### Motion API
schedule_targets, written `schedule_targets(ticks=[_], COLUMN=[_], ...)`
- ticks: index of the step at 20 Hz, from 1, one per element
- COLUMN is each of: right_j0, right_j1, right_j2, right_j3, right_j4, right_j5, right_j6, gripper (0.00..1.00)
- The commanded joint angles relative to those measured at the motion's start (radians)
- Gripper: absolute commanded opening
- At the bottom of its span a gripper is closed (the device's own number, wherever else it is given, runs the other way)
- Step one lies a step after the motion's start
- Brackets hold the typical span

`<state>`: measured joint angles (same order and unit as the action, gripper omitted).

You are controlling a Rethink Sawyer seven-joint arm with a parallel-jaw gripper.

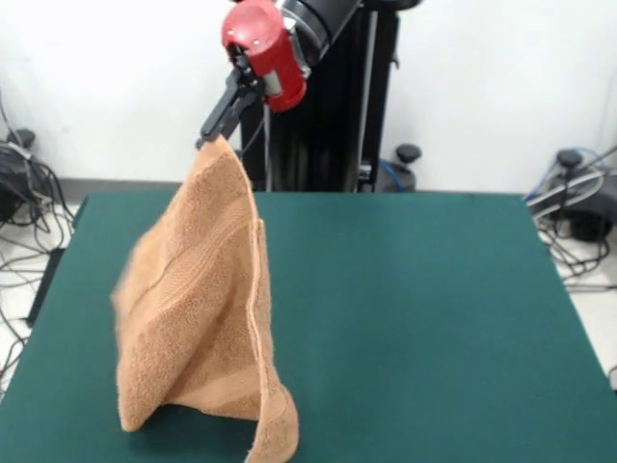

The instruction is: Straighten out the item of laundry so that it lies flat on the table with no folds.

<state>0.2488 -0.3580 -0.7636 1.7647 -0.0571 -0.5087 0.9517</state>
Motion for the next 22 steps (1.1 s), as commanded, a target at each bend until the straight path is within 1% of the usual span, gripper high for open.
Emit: schedule_targets(ticks=[1,2,3,7,22], right_j0=[-0.060,-0.065,-0.079,-0.077,0.010], right_j1=[-0.064,-0.073,-0.088,-0.098,-0.051], right_j2=[0.167,0.180,0.205,0.223,0.176], right_j3=[0.034,0.044,0.052,0.076,0.121], right_j4=[-0.026,-0.020,-0.031,-0.031,0.041], right_j5=[0.329,0.301,0.301,0.305,0.288], right_j6=[0.185,0.210,0.221,0.231,0.280], gripper=[0.00,0.00,0.00,0.00,0.00])
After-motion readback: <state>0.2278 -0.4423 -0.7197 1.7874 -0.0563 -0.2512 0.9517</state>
